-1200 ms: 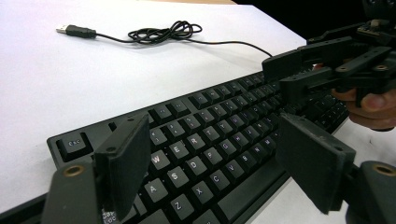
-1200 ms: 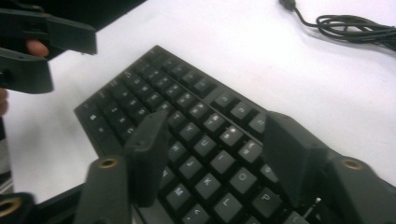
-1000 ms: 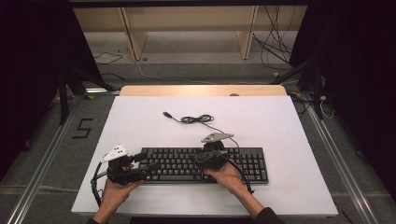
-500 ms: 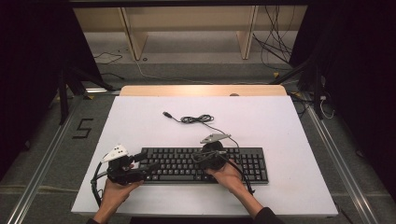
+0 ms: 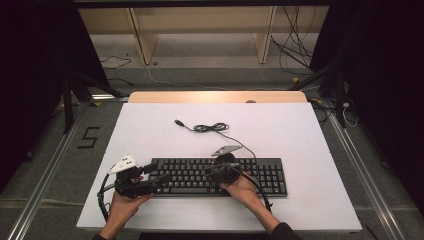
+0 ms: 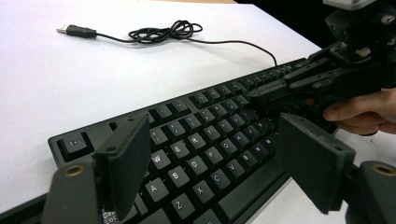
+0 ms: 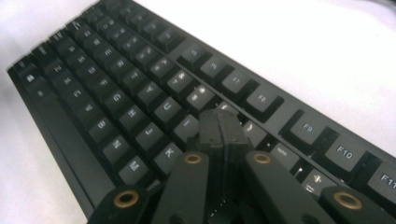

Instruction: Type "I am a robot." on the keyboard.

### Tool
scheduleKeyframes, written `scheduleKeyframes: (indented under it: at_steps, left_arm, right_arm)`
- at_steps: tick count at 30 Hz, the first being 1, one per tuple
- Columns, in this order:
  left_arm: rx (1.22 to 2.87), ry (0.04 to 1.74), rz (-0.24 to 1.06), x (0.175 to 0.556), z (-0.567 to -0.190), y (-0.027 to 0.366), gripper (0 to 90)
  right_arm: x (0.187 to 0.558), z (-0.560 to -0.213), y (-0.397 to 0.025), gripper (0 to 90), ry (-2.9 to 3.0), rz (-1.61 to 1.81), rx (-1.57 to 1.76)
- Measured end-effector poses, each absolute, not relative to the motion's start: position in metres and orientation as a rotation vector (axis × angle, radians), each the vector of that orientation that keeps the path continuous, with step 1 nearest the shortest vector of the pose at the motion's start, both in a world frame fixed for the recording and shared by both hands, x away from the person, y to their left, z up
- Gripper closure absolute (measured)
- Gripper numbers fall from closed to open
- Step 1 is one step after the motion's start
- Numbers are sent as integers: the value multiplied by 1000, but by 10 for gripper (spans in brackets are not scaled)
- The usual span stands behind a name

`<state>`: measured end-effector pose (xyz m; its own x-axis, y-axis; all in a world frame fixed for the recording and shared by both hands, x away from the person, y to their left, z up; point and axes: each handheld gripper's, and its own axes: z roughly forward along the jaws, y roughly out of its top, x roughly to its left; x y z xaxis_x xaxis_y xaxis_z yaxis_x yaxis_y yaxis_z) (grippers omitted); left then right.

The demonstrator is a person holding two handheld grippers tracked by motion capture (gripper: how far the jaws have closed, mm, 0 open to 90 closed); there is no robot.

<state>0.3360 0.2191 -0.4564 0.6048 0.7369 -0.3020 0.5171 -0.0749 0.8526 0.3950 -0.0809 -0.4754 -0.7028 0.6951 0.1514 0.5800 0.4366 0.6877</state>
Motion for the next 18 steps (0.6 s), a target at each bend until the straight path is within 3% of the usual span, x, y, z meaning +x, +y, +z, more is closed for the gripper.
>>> scheduleKeyframes:
  at_steps: [11, 18]
  left_arm:
    - [1741, 1035, 251, 336, -457, 219, 262]
    - [1741, 1039, 248, 337, -457, 218, 262]
  right_arm:
    - [393, -476, -81, 900, 2509, 1127, 1148]
    - [389, -466, -91, 816, 2463, 1242, 1169]
